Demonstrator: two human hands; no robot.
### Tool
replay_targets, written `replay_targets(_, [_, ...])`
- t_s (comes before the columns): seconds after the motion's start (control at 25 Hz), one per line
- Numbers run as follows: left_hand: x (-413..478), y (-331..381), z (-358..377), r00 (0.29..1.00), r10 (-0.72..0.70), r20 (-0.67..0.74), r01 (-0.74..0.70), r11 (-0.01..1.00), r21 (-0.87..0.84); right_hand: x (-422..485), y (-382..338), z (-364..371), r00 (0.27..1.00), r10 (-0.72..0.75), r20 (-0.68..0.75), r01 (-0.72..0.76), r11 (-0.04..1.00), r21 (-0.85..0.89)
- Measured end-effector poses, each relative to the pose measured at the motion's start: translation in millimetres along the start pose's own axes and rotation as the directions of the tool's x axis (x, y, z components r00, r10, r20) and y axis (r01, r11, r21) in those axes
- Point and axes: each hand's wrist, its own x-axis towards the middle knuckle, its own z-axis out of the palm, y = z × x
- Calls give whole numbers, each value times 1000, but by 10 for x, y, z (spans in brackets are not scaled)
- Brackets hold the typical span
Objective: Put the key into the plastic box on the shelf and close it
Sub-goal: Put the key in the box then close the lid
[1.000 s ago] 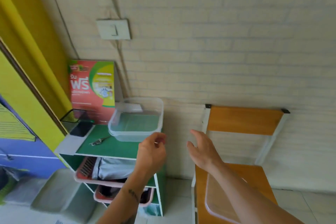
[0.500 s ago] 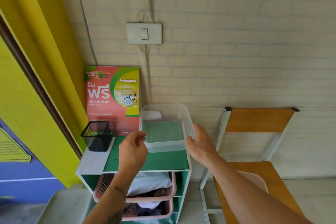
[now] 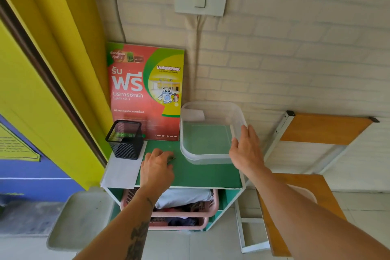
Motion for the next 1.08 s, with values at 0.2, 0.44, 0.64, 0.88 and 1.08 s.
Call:
replay_targets(0.2, [52, -38, 44, 997, 62, -46, -59, 997, 51, -4, -68, 103, 999, 21, -32, -24, 994, -107])
replay_targets(0.44, [90, -88, 100, 990, 94, -109, -90, 995, 41, -41, -75, 128, 1000, -8, -8, 6, 981, -196])
replay_targets(0.64, [142, 12, -81, 977, -12, -212, -17, 990, -137, -31, -95, 112, 1000, 6, 23, -2, 982, -190])
replay_targets(0.88, [455, 710, -485, 962, 4, -272, -112, 917, -383, -13, -83, 45, 997, 19, 76, -8, 988, -152])
replay_targets(1.08, [723, 1186, -347, 997, -8, 72, 39, 895, -444, -16, -47, -4, 991, 1, 131, 17, 990, -142])
